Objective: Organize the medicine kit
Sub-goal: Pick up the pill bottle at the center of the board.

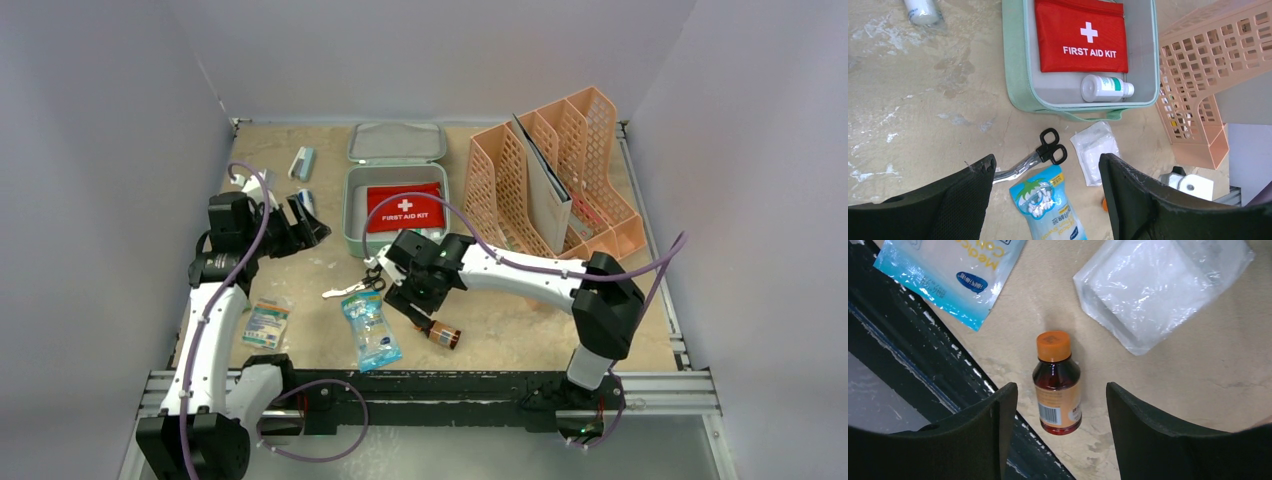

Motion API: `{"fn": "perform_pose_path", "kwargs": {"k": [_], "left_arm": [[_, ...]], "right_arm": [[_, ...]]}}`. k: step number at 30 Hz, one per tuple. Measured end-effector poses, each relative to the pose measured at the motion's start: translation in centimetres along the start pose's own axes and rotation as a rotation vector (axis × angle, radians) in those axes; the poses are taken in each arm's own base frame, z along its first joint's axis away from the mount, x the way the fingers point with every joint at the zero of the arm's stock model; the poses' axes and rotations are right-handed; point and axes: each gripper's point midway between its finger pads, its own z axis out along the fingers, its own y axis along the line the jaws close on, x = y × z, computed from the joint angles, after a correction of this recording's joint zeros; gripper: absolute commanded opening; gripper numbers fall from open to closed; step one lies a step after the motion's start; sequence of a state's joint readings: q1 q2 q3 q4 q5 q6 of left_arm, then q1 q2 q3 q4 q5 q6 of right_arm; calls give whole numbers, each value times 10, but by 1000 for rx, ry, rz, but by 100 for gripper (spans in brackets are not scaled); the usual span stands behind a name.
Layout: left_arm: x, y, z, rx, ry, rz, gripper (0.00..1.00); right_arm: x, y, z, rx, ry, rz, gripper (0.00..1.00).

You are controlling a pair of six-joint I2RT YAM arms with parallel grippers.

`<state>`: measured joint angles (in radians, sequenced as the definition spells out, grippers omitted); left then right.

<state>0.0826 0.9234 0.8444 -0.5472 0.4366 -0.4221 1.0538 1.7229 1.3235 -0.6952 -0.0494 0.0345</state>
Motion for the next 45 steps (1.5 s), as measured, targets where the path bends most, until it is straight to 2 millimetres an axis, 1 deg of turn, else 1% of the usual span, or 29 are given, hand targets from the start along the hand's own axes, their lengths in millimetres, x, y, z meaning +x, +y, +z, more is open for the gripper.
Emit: {"fn": "perform_pose_path", "kwargs": {"k": [4,7,14,16,18,20,21,22,24,26,32,45], "left_arm": [[0,3,0,-17,-4,5,74],[1,7,-1,-37,-1,11,74],[1,11,-2,-62,-9,17,74],[0,12,-2,-67,-11,18,73],[0,13,-2,-73,-10,19,73],[1,14,-3,-76,-7,18,73],[2,14,-3,-78,-4,16,73],[3,14,-3,-79,-2,15,73],[3,15,-3,-80,1,14,73],[4,15,-3,-81,3,13,73],[7,12,-2,-77,13,32,73],[7,19,-1,-114,15,36,73]], "right_arm": [[2,7,3,-20,8,-4,64],[2,8,11,-26,17,-4,61],[9,14,43,-24,103,-19,58],[8,14,48,-18,118,-26,55],[7,13,52,-10,128,-34,49],[7,12,53,-3,133,-40,44],[7,12,53,-3,136,-43,43],[7,11,52,-2,138,-44,44],[8,12,52,-2,138,-44,48],[7,12,52,-3,137,-45,49],[10,10,51,5,148,-46,49],[13,7,50,24,161,-46,48]]}}
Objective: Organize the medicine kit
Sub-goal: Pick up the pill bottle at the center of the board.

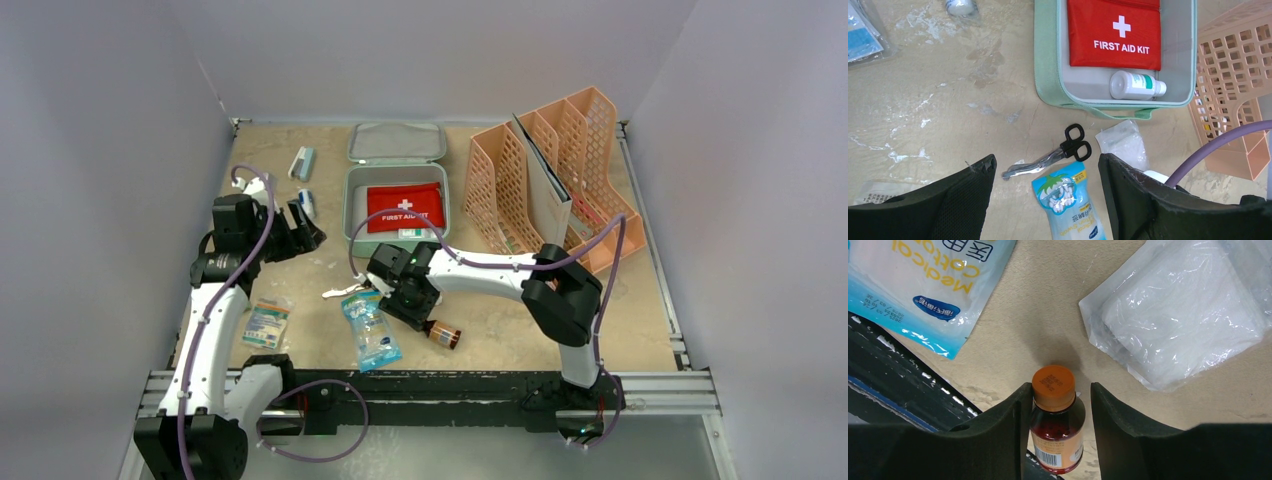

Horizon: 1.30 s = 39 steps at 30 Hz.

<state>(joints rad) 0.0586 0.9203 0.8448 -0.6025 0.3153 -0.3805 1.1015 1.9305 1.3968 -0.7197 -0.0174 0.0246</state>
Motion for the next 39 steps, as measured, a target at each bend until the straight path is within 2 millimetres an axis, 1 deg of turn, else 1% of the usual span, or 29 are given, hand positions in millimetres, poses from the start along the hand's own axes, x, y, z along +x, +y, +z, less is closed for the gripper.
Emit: {"fn": "perform_pose_path", "kwargs": {"k": [3,6,11,13,17,18,20,22,24,25,28,29,30,34,37,39], "left_arm": [[0,0,0,-2,-2,4,73],[0,1,0,-2,-1,7,73],[0,0,0,-2,0,7,73],[1,1,-1,-2,2,7,73],[2,0,-2,2,6,6,73],[3,-1,-2,8,10,5,73],[4,-5,-3,25,15,4,74],[3,-11,-6,54,18,-1,73],[2,-19,-9,89,16,-6,73],[1,-25,-11,113,16,-12,73],[-3,-39,-18,174,15,-31,73],[-4,-44,-21,197,16,-37,73],[-5,-49,-23,219,16,-43,73],[-7,-68,-31,316,22,-65,73],[-10,-84,-37,404,26,-79,73],[-11,-92,-40,456,27,-83,73]], "right_arm": [[1,0,3,1,9,0,46],[3,0,6,1,20,3,39],[3,0,7,0,23,5,18],[2,0,7,-2,20,4,11],[-1,5,1,-28,11,11,2],[-2,6,-3,-31,3,16,1],[-7,8,-15,-34,-25,25,0],[-20,9,-34,-41,-86,44,0],[-38,11,-56,-58,-169,69,0],[-53,11,-71,-67,-235,91,0],[-85,5,-99,-87,-382,169,0],[-99,-1,-109,-106,-445,220,0],[-108,-7,-115,-115,-488,262,0],[-147,-40,-143,-168,-678,481,0],[-171,-61,-166,-204,-805,614,0],[-182,-67,-182,-231,-877,670,0]]}}
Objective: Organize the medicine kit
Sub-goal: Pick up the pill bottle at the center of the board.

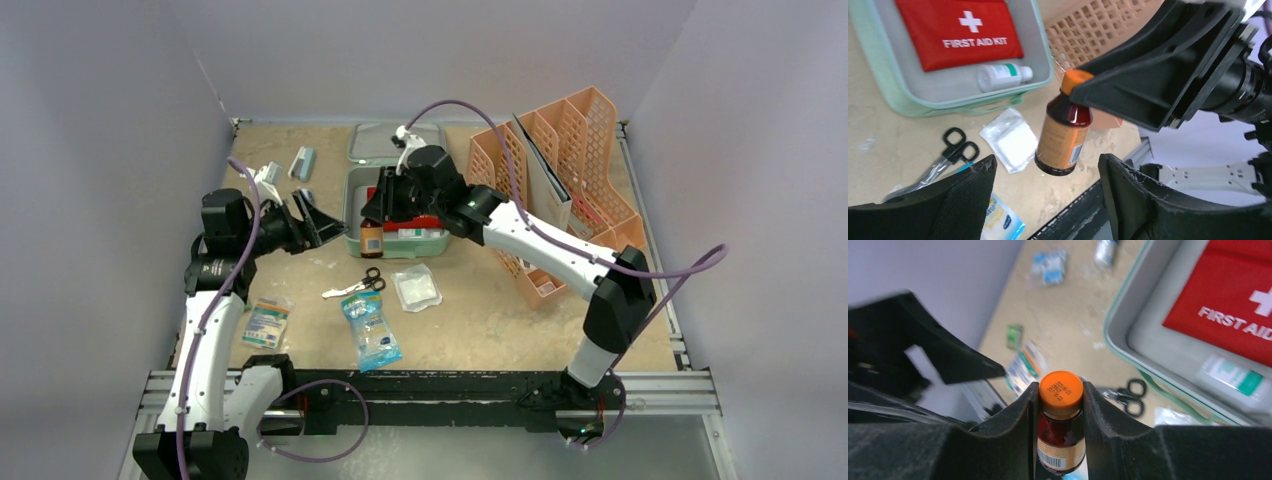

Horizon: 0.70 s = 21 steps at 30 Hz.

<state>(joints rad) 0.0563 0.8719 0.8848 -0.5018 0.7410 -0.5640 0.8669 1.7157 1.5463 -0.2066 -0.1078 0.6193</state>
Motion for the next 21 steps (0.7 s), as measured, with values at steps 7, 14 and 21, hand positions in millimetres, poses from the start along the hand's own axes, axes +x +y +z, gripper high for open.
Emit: {"fn": "perform_pose_path", "kwargs": {"k": [7,14,21], "left_arm": [[1,-24,3,165,8,-35,77],[-15,-51,1,309,-32,-23,77],[-32,-76,-6,421,-86,12,71]], "right_arm": [[-51,29,-27,-119,-239,216,0],[-68,39,-38,-218,-344,396,0],[-66,37,-38,-248,-359,496,0]]}}
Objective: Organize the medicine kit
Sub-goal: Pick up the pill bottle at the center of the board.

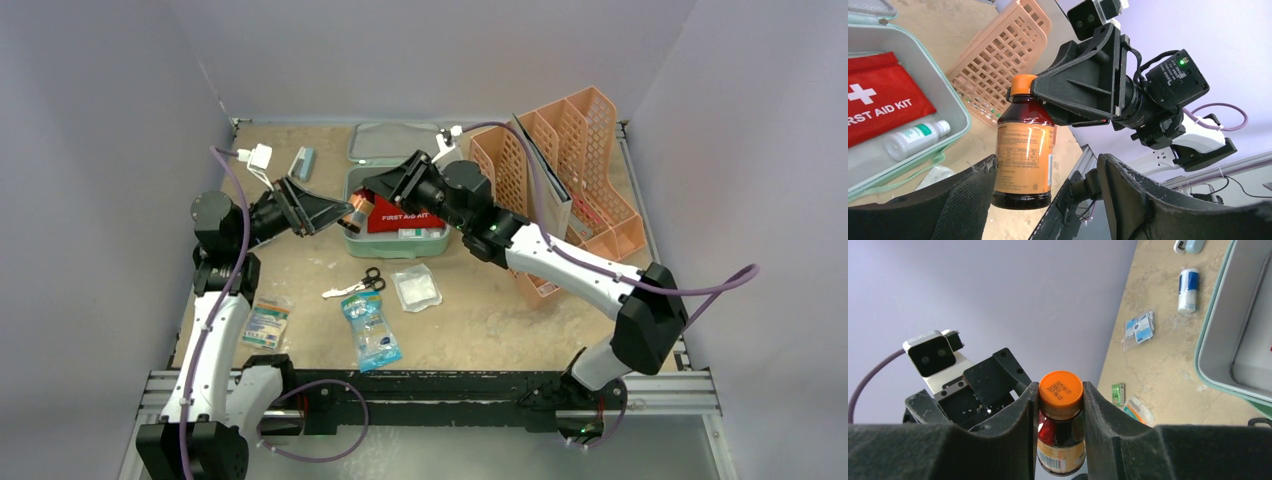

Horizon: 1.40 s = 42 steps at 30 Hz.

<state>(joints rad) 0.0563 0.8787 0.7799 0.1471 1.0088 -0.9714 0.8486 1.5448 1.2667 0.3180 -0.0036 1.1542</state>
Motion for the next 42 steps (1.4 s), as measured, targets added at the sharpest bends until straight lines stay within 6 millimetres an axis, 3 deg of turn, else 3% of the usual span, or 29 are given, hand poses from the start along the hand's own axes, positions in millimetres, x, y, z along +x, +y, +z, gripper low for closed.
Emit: {"fn": "perform_pose_path", "kwargs": {"k": [9,11,18,21,24,29,36,42], "left_arm": [[7,-2,2,30,6,-32,73],[10,-2,3,32,14,-42,67],[17,0,6,34,38,-85,26],[18,2,6,27,38,-91,20],[21,5,6,15,47,-105,16],[32,11,5,1,89,-107,13],[34,16,4,-32,103,-89,12],[38,20,3,-37,124,-91,11]], "right_arm": [[-13,19,-8,-60,-59,60,0],[-14,21,-8,-71,-63,73,0],[-14,21,-7,-81,-68,101,0],[-13,19,-7,-78,-67,99,0],[-12,12,-7,-71,-68,91,13],[-9,3,-16,-57,-54,4,46],[-14,-7,-54,23,-21,-315,63],[-12,-10,-80,32,66,-604,73]]}}
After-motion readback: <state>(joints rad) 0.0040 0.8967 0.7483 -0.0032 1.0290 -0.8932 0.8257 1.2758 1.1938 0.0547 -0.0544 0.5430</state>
